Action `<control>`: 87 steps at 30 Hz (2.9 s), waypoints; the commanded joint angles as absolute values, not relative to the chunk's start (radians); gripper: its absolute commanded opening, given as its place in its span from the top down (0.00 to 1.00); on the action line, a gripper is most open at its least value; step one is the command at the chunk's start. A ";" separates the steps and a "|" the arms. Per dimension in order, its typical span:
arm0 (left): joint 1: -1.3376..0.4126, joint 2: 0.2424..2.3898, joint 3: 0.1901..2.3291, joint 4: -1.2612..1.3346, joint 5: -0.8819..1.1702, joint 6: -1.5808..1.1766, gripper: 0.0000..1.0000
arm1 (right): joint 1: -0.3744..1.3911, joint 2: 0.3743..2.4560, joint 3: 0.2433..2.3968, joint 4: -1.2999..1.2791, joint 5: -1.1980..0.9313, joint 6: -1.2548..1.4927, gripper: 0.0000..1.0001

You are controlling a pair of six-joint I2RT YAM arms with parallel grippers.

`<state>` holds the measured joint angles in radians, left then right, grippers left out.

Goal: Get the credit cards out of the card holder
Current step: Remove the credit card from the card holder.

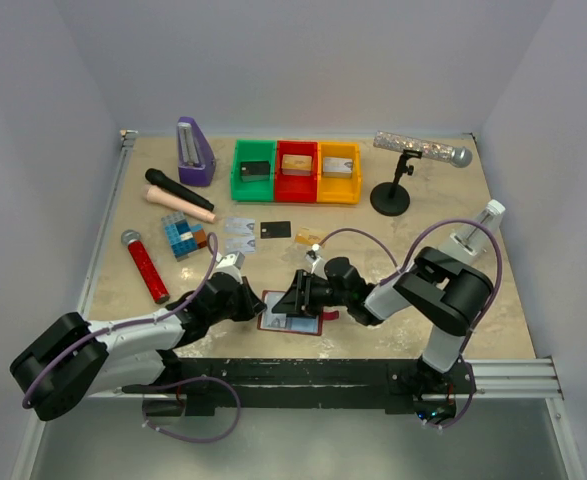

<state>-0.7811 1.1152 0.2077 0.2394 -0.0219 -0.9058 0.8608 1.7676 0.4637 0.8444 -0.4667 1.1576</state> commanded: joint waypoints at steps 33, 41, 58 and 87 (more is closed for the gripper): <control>-0.784 1.097 0.156 0.163 -0.054 -0.940 1.00 | 0.861 1.717 0.541 0.707 -0.492 1.101 0.52; -0.785 1.126 0.167 0.144 -0.074 -0.943 1.00 | 0.861 1.703 0.531 0.710 -0.492 1.111 0.53; -0.785 1.160 0.173 0.132 -0.109 -0.957 1.00 | 0.847 1.658 0.494 0.692 -0.491 1.114 0.54; -0.776 1.187 0.166 0.137 -0.123 -0.973 1.00 | 0.818 1.603 0.443 0.686 -0.480 1.114 0.59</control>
